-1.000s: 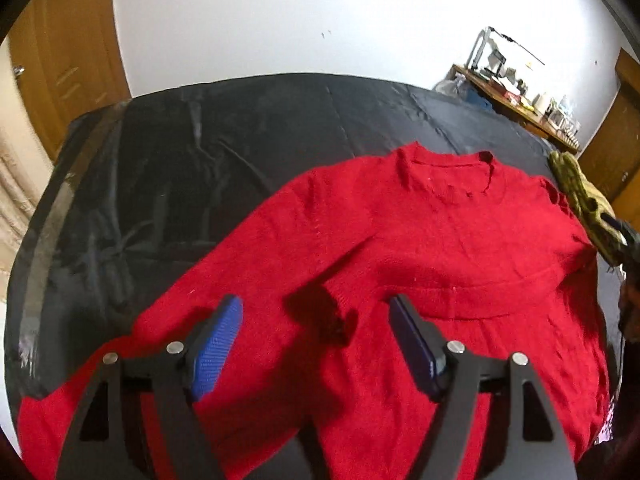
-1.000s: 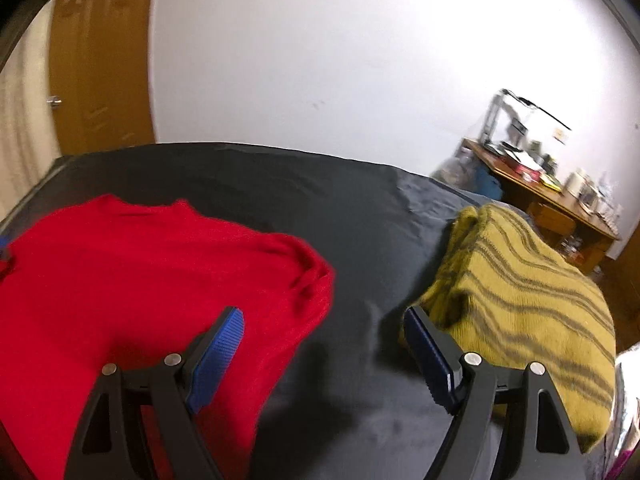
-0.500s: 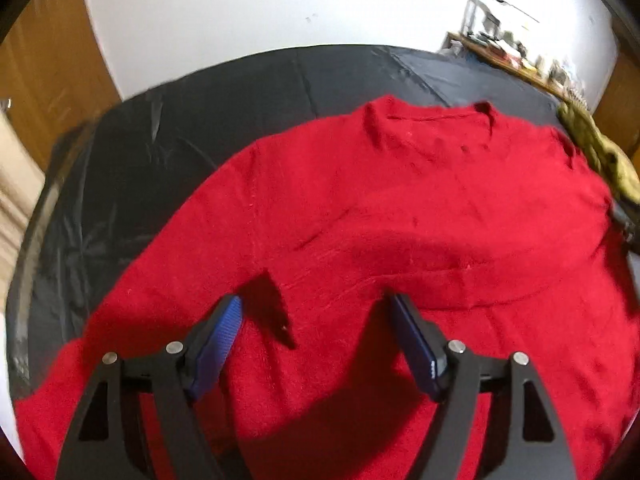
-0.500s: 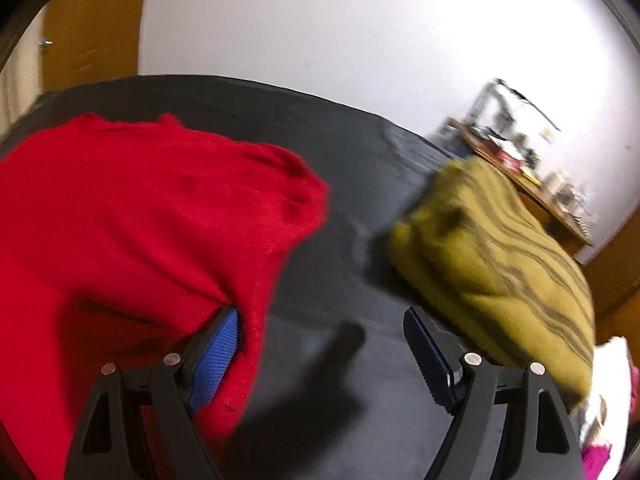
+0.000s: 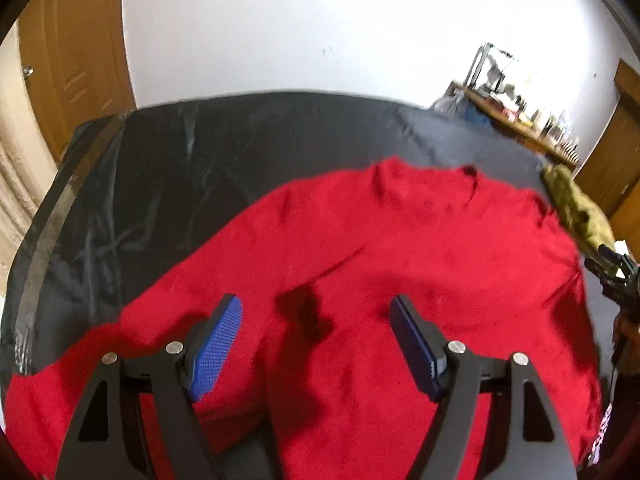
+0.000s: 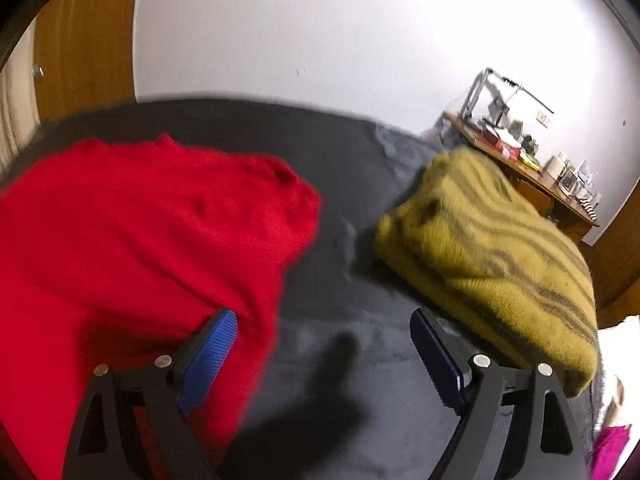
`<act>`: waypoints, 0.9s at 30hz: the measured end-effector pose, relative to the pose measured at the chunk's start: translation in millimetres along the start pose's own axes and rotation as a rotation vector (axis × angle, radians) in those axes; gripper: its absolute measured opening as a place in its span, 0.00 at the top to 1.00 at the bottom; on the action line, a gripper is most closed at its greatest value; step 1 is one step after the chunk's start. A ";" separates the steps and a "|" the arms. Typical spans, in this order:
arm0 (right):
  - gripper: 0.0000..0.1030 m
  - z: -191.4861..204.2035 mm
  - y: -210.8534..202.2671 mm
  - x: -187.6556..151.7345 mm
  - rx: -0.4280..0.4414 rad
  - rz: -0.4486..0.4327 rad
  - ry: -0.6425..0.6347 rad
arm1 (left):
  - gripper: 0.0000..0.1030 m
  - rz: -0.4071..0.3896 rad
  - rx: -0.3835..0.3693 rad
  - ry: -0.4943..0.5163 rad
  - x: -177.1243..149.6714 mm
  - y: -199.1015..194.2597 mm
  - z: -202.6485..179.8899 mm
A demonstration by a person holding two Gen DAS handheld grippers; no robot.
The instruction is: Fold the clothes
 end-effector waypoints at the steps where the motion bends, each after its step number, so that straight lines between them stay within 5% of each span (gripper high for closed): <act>1: 0.13 4.5 -8.1 8.0 0.021 -0.028 0.010 | 0.22 -0.011 -0.008 -0.001 5.6 1.6 -5.6; 6: 0.12 39.3 -24.9 39.2 0.137 -0.095 0.021 | 0.22 0.025 0.050 0.025 17.8 39.2 -34.4; 10: 0.12 76.7 -4.4 37.5 0.226 -0.026 -0.036 | 0.22 0.116 0.147 0.004 8.2 75.7 -26.1; 12: 0.12 88.4 11.0 28.0 0.250 0.026 -0.059 | 0.21 0.087 0.143 0.010 6.6 74.9 -22.7; 18: 0.10 87.4 40.9 8.4 0.253 0.100 -0.059 | 0.06 0.077 0.163 -0.021 5.9 78.4 -8.9; 27: 0.07 89.9 42.4 6.4 0.249 0.092 -0.086 | 0.05 0.020 0.148 -0.132 -3.1 57.2 0.3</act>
Point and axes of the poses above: each gripper's, at about its wrist camera, not at the fingertips, and y roughly the way its jaws point, z to its left, x to its top, the point moved 6 cm from there along y, roughly the way its jaws point, and after that the axes turned 8 degrees about -x, right-handed, at the moved point
